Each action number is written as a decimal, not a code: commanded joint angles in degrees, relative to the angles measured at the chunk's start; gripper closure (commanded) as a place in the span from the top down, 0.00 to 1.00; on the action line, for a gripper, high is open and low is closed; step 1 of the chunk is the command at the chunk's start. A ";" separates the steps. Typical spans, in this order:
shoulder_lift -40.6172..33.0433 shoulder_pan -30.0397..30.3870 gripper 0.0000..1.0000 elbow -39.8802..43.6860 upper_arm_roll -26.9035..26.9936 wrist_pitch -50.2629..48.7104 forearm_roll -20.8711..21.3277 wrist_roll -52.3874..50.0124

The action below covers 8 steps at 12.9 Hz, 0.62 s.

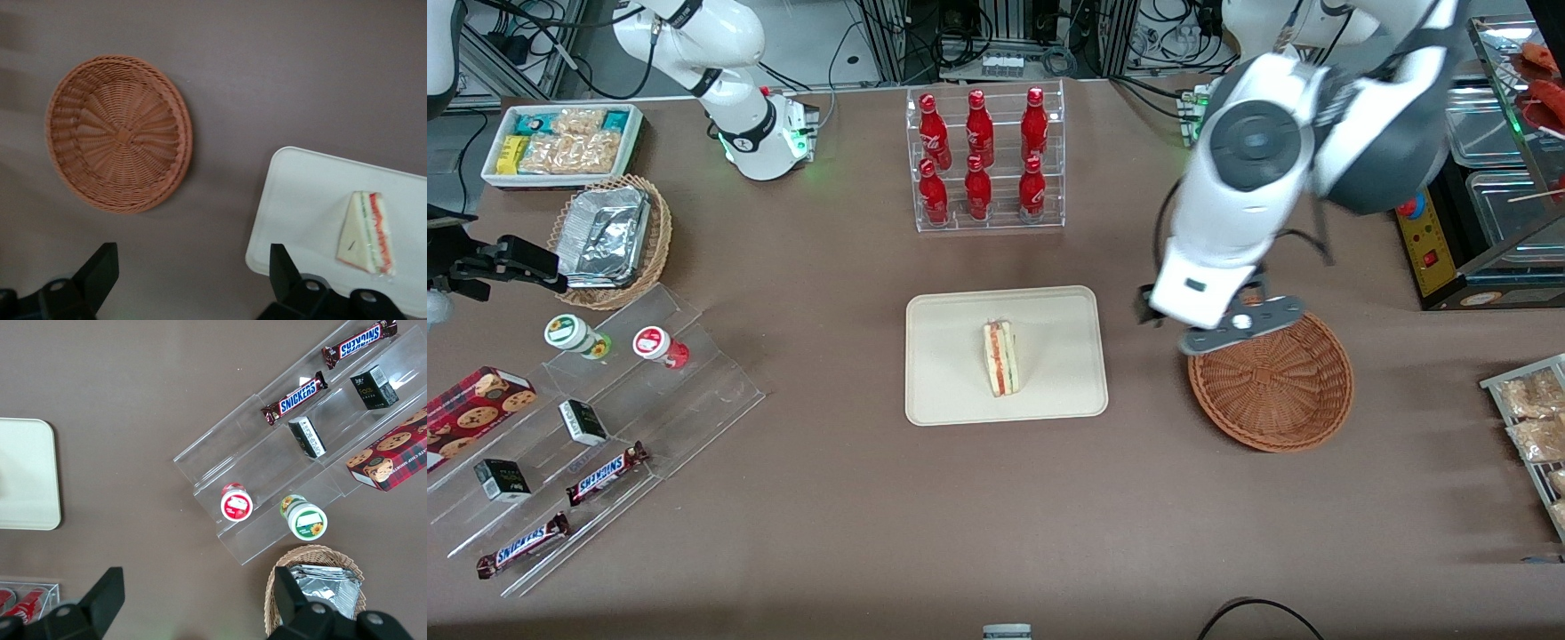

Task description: Place sandwich from basket to tray

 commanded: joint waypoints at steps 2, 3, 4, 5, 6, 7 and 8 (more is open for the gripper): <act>-7.19 6.14 1.00 -5.17 -0.28 -1.74 -3.02 10.10; -8.51 7.55 1.00 -6.31 -0.28 -2.26 -3.21 12.56; -9.56 8.52 1.00 -7.02 -0.28 -2.87 -3.21 14.67; -10.44 9.49 1.00 -7.20 -0.19 -3.75 -3.30 17.04; -11.41 10.37 1.00 -7.20 -0.10 -5.33 -3.47 20.20; -12.20 11.85 1.00 -7.20 -0.10 -6.56 -4.17 22.84; -13.08 12.22 1.00 -7.20 0.68 -7.01 -4.61 24.87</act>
